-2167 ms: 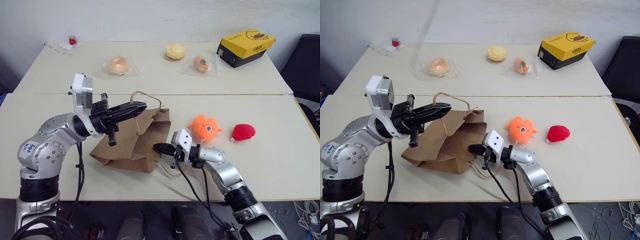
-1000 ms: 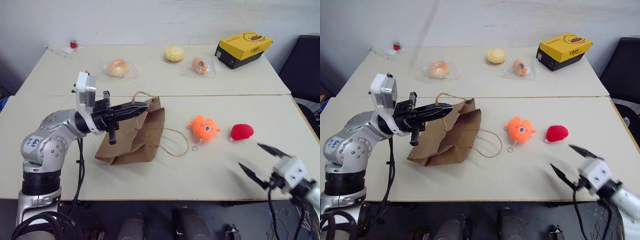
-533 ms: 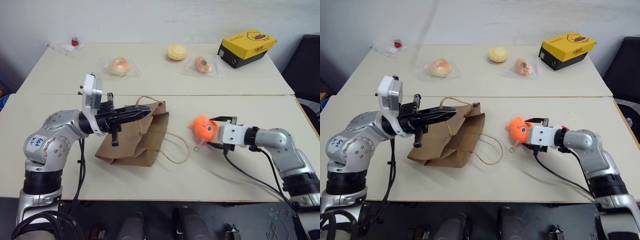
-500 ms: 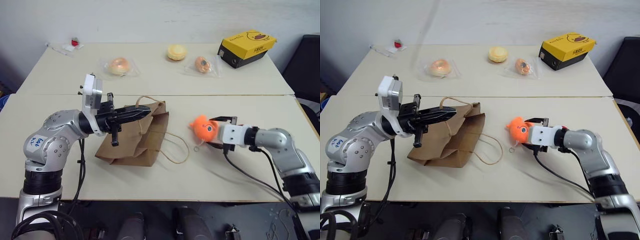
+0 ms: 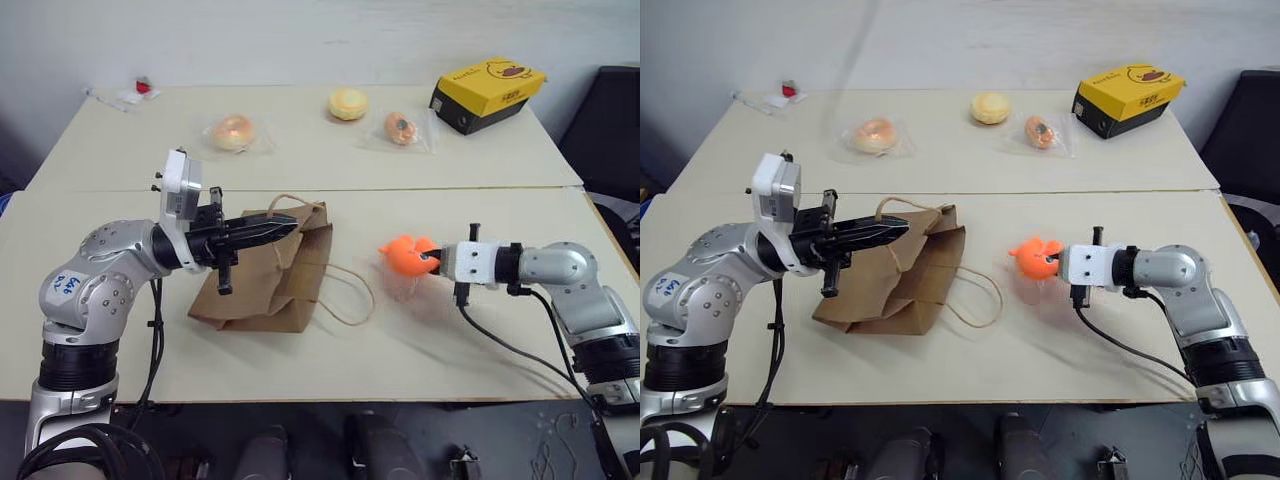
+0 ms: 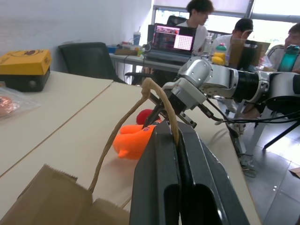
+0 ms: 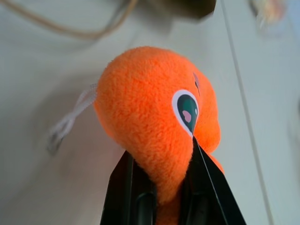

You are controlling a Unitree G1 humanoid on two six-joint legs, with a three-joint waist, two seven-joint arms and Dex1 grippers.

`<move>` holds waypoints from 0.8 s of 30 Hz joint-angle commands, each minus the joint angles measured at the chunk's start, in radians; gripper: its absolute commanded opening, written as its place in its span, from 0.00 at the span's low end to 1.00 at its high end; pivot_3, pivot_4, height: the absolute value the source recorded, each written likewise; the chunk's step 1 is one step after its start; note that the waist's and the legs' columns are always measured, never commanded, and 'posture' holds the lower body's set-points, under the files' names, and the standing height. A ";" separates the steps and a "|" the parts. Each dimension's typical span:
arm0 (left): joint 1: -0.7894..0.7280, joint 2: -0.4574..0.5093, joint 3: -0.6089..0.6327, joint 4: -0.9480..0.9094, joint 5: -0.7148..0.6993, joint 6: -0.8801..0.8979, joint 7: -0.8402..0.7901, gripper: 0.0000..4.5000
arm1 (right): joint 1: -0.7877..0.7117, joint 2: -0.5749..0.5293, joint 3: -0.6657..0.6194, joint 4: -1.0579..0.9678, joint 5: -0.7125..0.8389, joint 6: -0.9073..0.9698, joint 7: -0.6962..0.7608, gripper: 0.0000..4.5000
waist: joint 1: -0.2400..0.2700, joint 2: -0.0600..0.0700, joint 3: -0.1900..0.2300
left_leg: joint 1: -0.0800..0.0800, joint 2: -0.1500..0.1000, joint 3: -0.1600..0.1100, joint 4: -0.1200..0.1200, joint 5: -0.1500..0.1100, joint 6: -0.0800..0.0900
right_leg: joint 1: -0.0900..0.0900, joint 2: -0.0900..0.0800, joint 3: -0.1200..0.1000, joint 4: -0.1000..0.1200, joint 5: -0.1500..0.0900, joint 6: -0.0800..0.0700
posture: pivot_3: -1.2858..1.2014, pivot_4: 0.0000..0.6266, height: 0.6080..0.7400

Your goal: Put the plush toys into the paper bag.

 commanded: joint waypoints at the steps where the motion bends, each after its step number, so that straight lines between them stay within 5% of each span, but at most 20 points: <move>1: -0.030 0.004 0.028 -0.024 -0.032 0.000 -0.006 0.00 | -0.073 0.099 0.065 -0.102 0.041 0.053 0.005 0.02 | -0.001 0.000 0.000 | 0.000 0.000 0.000 0.000 0.000 0.000 | 0.000 0.000 0.000 0.000 0.000 0.000 | 0.52 0.24 1.00; 24: -0.052 -0.021 -0.009 -0.045 -0.044 0.020 -0.005 0.00 | -0.345 0.442 0.320 0.166 -0.167 0.084 -0.012 0.02 | 0.002 0.000 0.000 | -0.011 0.000 -0.003 0.003 0.000 -0.001 | -0.008 -0.001 -0.003 0.003 0.000 0.001 | 0.52 0.24 1.00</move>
